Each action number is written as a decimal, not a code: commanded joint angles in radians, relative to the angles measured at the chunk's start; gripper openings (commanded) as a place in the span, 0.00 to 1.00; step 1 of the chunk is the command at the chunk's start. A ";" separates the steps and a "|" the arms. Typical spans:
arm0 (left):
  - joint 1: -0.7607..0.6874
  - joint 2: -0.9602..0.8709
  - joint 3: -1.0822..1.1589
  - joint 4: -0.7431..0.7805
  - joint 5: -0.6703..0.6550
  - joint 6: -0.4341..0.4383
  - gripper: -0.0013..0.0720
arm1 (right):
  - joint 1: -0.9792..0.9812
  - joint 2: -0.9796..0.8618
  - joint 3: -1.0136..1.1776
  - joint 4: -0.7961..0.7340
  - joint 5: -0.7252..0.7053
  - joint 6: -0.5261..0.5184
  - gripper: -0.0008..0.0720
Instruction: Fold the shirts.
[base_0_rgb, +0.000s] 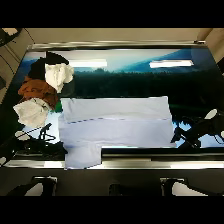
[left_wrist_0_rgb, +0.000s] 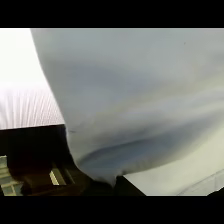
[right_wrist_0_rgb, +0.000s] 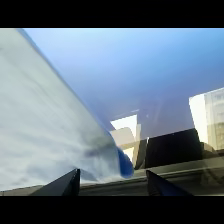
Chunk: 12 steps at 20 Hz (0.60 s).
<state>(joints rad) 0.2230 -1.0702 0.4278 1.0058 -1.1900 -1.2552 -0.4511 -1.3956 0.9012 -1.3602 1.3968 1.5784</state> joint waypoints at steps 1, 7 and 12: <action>0.000 0.000 -0.001 -0.002 0.002 0.008 0.05 | 0.000 0.000 -0.004 0.018 -0.040 0.020 0.69; 0.000 0.000 -0.001 -0.002 -0.011 0.007 0.05 | 0.000 0.000 -0.090 0.022 -0.077 0.014 0.50; 0.000 0.000 -0.001 -0.002 -0.024 0.008 0.05 | 0.000 0.001 -0.092 0.024 -0.144 0.014 0.07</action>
<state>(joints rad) 0.2230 -1.0706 0.4274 1.0050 -1.2022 -1.2484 -0.4522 -1.3918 0.8196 -1.3300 1.3331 1.5963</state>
